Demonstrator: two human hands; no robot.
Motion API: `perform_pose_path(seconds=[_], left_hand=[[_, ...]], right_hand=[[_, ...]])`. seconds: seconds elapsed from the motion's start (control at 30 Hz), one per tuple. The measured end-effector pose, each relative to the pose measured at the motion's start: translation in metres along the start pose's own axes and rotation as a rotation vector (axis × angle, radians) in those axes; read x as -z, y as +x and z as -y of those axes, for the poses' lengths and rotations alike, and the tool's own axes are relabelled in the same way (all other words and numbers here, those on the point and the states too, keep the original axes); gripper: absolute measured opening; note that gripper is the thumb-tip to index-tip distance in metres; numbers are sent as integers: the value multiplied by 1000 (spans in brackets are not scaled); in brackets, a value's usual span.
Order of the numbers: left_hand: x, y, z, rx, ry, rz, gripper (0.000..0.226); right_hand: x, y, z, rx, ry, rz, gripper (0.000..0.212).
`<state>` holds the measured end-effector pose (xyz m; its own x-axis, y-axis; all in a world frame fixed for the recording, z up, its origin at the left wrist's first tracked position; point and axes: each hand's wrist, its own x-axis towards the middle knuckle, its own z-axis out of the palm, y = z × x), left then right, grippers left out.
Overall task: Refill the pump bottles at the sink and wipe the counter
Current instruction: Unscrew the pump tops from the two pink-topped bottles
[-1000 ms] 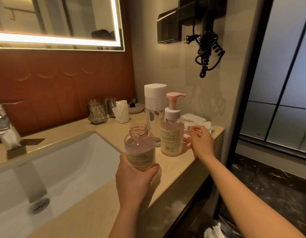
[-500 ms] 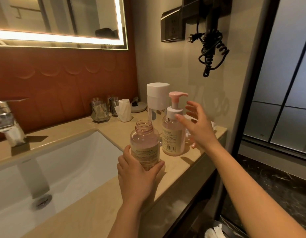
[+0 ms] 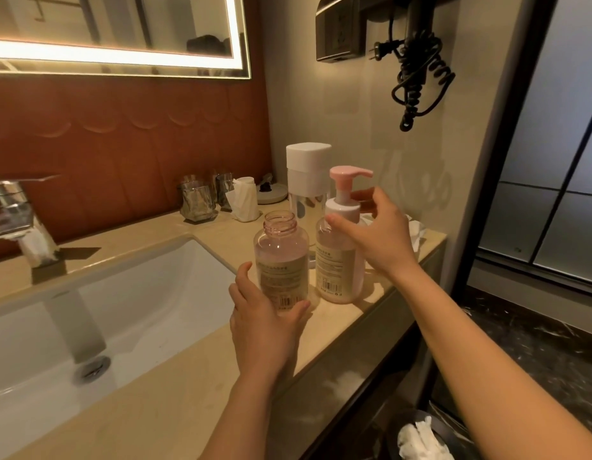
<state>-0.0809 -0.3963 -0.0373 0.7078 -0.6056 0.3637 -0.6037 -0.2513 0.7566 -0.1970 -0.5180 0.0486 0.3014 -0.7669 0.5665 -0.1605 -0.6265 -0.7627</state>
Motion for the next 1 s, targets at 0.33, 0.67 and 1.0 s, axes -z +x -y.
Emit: perform_pose_path(seconds=[0.33, 0.67, 1.0], left_hand=[[0, 3, 3, 77, -82, 79, 92], [19, -10, -11, -18, -497, 178, 98], [33, -14, -16, 51, -447, 100, 75]], right_hand=[[0, -30, 21, 67, -15, 31, 41], [-24, -49, 37, 105, -26, 40, 48], [-58, -63, 58, 193, -168, 1, 69]])
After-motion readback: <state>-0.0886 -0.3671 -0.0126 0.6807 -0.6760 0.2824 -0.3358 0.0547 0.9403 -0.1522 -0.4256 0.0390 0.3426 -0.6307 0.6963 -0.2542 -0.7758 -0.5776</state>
